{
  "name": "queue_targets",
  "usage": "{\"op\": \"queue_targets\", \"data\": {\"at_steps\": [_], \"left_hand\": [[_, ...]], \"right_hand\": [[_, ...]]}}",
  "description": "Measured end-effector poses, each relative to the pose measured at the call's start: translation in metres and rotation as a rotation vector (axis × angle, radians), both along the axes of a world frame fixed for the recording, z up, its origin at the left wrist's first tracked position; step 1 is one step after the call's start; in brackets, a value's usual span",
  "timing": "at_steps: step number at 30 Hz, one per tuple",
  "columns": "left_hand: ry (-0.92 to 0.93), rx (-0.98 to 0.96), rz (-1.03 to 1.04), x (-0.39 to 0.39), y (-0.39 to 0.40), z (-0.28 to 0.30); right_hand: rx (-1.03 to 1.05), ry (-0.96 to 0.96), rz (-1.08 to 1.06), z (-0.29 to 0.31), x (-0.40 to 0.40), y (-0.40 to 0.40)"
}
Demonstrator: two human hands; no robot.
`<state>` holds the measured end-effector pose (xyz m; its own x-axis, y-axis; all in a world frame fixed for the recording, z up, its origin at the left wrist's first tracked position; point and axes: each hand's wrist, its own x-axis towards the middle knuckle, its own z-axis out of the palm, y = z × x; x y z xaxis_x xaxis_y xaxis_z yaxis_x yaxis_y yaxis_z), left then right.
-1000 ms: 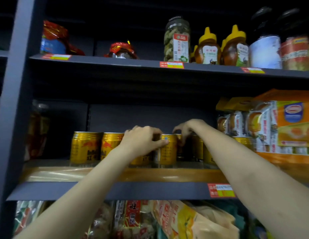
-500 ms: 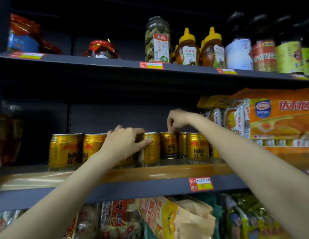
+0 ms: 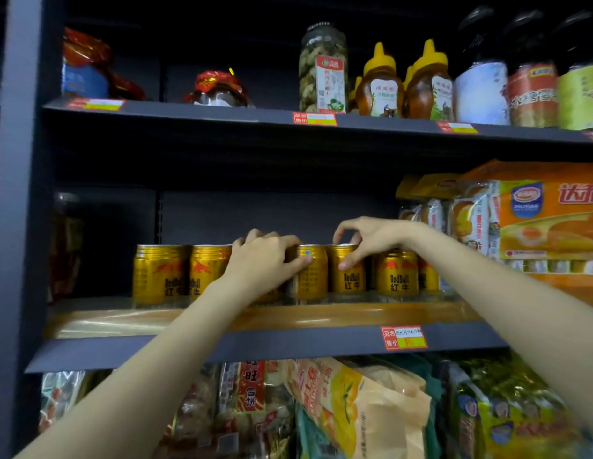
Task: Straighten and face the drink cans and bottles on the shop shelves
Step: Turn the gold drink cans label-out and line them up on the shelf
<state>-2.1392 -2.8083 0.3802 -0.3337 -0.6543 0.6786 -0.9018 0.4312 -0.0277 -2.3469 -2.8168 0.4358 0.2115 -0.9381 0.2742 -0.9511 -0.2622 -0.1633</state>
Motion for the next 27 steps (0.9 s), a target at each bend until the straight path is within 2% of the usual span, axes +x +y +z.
{"op": "queue_targets", "data": {"at_steps": [4,5,7,9,10,13,16,18,21,25,27], "left_hand": [[0.031,0.035,-0.047,0.001,-0.003,0.002],[0.113,0.029,-0.127,0.003,-0.004,0.002],[0.389,-0.010,-0.343,0.007,0.000,0.003],[0.611,-0.041,-0.523,0.010,0.011,0.003],[0.657,-0.015,-0.609,0.011,0.018,0.003],[0.684,0.255,-0.839,0.003,0.038,-0.007],[0.824,0.379,-0.922,0.005,0.043,-0.015],[0.869,0.376,-0.935,0.019,0.044,-0.018],[0.787,0.241,-0.881,0.040,0.043,-0.024],[0.821,0.063,-0.923,0.056,0.047,-0.025],[0.814,-0.028,-0.910,0.058,0.052,-0.022]], "right_hand": [[-0.259,-0.422,0.094,0.002,-0.010,0.021],[-0.326,-0.531,0.136,0.004,-0.008,0.031],[-0.397,-0.701,0.215,0.006,-0.002,0.051],[-0.386,-0.798,0.280,0.006,0.007,0.067],[-0.372,-0.829,0.308,0.005,0.014,0.073],[-0.339,-0.951,0.389,-0.005,0.038,0.084],[-0.275,-1.103,0.456,-0.016,0.054,0.087],[-0.207,-1.137,0.489,-0.020,0.058,0.087],[-0.118,-1.077,0.506,-0.020,0.059,0.089],[-0.002,-1.000,0.428,-0.024,0.060,0.087],[0.098,-1.090,0.402,-0.030,0.064,0.084]]}}
